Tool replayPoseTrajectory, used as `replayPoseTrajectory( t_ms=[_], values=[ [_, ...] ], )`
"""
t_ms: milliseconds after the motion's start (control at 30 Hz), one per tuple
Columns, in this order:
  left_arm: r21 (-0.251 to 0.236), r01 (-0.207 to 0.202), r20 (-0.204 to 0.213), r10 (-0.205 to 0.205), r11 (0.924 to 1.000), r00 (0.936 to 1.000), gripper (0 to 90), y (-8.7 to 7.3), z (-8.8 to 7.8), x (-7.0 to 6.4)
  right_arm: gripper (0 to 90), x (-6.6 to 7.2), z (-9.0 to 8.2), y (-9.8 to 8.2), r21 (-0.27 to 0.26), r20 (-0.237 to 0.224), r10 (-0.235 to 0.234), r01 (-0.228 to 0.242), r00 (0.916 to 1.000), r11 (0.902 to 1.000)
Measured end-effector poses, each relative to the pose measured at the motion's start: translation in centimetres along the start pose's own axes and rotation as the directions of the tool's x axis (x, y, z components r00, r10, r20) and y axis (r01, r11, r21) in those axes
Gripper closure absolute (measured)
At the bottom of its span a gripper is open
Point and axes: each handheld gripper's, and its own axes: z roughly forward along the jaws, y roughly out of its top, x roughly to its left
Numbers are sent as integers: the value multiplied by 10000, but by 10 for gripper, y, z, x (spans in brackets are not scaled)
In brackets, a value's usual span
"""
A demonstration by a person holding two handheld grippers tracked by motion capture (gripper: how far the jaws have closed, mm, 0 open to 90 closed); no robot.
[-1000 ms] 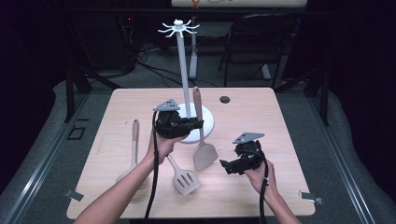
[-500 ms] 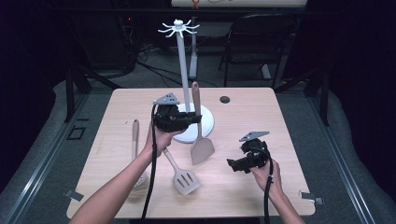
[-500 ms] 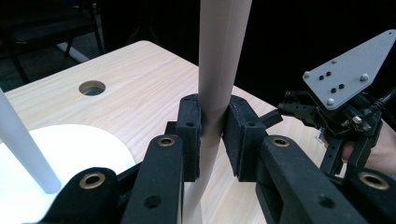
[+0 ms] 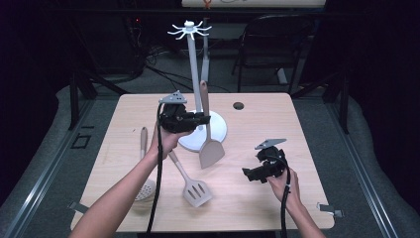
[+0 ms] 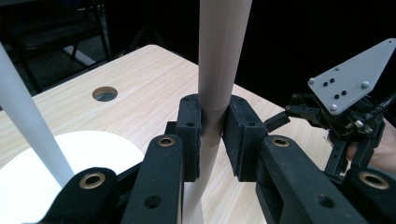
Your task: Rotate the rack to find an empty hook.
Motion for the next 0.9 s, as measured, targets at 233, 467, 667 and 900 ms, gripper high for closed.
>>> replayPoseTrajectory(
  t_ms=[233,467,667,900],
  values=[
    [35,-143,2,143,9999,9999,767,9,-2,5,14,0,0,0,40,12,-120,119,9999,9999],
    [7,-353,-54,353,9994,9994,767,20,-4,9,15,1,1,0,52,60,-109,109,9999,9999],
    [-8,-474,-140,474,9989,9988,767,28,-6,12,15,1,2,0,123,46,-136,135,9999,9998],
    [119,-509,-353,513,9986,9981,766,38,-8,18,21,2,5,1,297,-62,-202,204,9998,9994]
  ],
)
